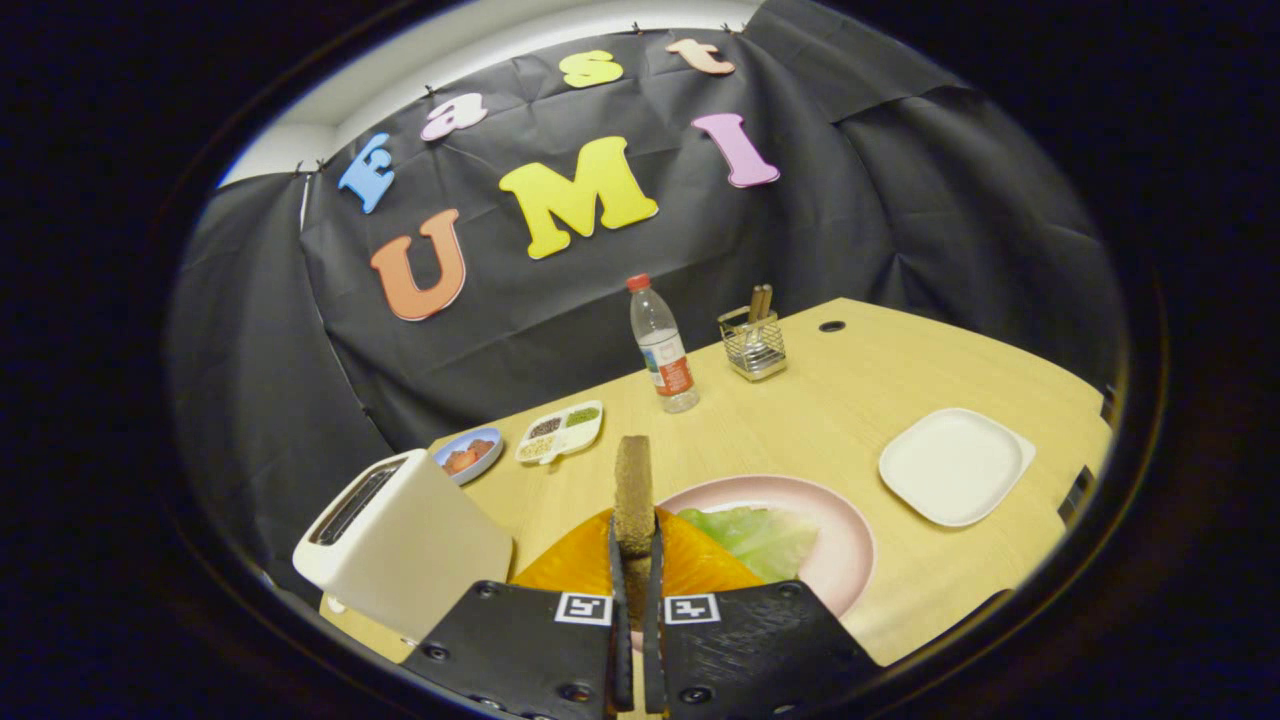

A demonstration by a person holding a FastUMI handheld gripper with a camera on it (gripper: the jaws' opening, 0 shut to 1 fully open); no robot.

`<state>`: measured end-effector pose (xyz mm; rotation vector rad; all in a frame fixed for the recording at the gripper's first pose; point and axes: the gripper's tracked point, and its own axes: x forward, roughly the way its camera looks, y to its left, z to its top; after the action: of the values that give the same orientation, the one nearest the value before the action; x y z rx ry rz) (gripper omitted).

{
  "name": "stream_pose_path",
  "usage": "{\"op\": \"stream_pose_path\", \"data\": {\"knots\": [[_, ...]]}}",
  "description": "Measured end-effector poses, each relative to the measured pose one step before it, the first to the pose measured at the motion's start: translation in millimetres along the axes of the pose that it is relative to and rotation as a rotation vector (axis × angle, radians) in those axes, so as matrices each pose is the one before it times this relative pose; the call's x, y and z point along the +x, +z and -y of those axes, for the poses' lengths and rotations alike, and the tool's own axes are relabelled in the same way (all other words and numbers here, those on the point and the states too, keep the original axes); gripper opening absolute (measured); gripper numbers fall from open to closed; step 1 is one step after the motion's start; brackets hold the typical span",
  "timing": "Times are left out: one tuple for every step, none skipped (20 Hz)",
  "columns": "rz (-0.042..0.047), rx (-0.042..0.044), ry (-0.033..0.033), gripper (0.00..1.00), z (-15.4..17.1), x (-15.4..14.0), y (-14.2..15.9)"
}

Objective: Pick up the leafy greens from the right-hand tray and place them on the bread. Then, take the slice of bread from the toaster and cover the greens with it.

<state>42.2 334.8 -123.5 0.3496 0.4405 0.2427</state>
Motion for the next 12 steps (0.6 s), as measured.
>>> {"op": "stream_pose_path", "data": {"knots": [[-0.00109, 0.00443, -0.00108, 0.04, 4.15, -1.1, -2.22], [-0.00252, 0.00639, 0.00135, 0.06, 2.91, -0.81, -1.22], [-0.00605, 0.00189, -0.00086, 0.07, 3.56, 0.6, -1.61], [-0.004, 0.00072, -0.00002, 0.07, 3.88, 0.22, -1.03], [-0.00435, 0.00316, -0.00181, 0.07, 4.47, 0.14, -1.49], [-0.00784, 0.00124, 0.0015, 0.07, 2.74, 1.5, -2.87], [-0.01024, -0.00486, 0.00222, 0.1, 2.97, -0.43, -2.89], [-0.00991, -0.00397, 0.00211, 0.12, 3.32, 0.43, -3.23], [-0.00871, -0.00595, -0.00072, 0.12, 3.22, 0.8, -2.04], [-0.0122, 0.00167, 0.00346, 0.18, 1.81, 0.92, -2.86], [-0.00893, 0.0004, -0.00163, 0.19, 3.43, 1.58, -3.26], [-0.00659, 0.0031, -0.00267, 0.27, 4.16, 2.8, -2.21]]}}
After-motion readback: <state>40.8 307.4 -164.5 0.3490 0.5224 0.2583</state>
